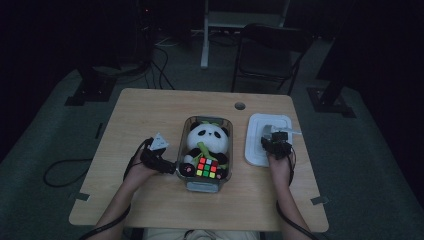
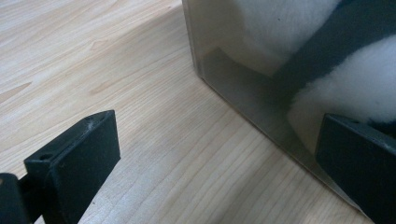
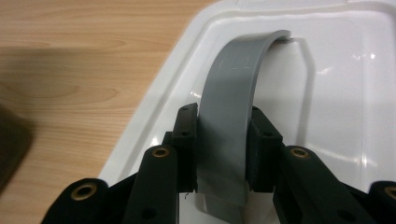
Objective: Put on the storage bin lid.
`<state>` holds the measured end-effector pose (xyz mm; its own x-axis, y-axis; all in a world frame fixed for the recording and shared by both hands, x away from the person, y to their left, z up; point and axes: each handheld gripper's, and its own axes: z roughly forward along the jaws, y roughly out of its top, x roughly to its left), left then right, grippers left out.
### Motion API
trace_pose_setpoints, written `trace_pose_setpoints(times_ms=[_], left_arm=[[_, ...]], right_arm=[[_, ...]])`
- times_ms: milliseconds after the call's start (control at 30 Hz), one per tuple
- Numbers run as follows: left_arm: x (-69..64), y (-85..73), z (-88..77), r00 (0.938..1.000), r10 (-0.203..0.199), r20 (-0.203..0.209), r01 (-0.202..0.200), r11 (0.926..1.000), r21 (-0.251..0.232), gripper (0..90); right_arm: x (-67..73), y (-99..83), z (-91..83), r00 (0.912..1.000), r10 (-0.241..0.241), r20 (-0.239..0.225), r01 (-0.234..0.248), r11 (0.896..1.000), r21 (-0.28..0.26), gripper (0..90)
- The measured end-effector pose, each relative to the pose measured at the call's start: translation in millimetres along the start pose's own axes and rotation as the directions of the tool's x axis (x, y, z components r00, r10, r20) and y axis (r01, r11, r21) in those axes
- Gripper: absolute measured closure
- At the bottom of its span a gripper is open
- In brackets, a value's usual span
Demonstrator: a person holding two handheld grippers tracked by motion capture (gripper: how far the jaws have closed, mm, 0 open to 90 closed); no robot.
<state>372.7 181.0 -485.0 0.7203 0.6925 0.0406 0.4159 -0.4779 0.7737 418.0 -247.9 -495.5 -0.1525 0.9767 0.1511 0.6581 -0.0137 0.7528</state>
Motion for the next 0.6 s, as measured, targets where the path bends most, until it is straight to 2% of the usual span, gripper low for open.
trace_pose_setpoints(times_ms=[67, 200, 333, 367, 400, 433, 533, 600], left_arm=[[-1.2, 0.1, 0.0, 1.0, 0.001, -0.005, -0.001, 1.0, -0.001, 0.9], [-6.9, 1.2, 1.4, 1.0, 0.008, 0.003, -0.008, 1.0, 0.0, 0.9], [-15.3, 4.5, 4.8, 0.9996, 0.023, 0.018, -0.023, 0.9997, 0.01, 0.9], [-15.3, 4.5, 4.8, 0.9996, 0.023, 0.018, -0.023, 0.9997, 0.01, 0.9], [-21.4, 7.2, 7.2, 0.9993, 0.03, 0.022, -0.03, 0.9995, 0.01, 0.9], [-24.1, 8.6, 8.4, 0.9991, 0.036, 0.024, -0.036, 0.9993, 0.01, 0.9], [-32.7, 13.1, 12.4, 0.998, 0.053, 0.035, -0.053, 0.9985, 0.014, 0.9], [-37.6, 16.5, 15.0, 0.997, 0.066, 0.041, -0.067, 0.9976, 0.02, 0.9]], right_arm=[[-4.1, 4.3, -16.3, 0.9991, 0.009, -0.041, -0.009, 1.0, -0.022, 70.1], [-4.3, 13.1, -46.9, 0.9973, -0.002, -0.074, -0.004, 0.997, -0.072, 70.1], [1.7, 27.5, -83.5, 0.9931, -0.027, -0.114, 0.009, 0.988, -0.155, 70.2], [1.7, 27.5, -83.5, 0.9931, -0.027, -0.114, 0.009, 0.988, -0.155, 70.2], [3.9, 31.4, -92.7, 0.9915, -0.032, -0.126, 0.009, 0.984, -0.176, 70.2], [9.8, 39.5, -111.7, 0.9846, -0.044, -0.169, 0.007, 0.976, -0.217, 70.2], [21.6, 46.9, -130.6, 0.9702, -0.074, -0.231, 0.015, 0.968, -0.249, 70.2], [30.7, 49.0, -138.4, 0.9547, -0.096, -0.282, 0.021, 0.967, -0.256, 70.2]])
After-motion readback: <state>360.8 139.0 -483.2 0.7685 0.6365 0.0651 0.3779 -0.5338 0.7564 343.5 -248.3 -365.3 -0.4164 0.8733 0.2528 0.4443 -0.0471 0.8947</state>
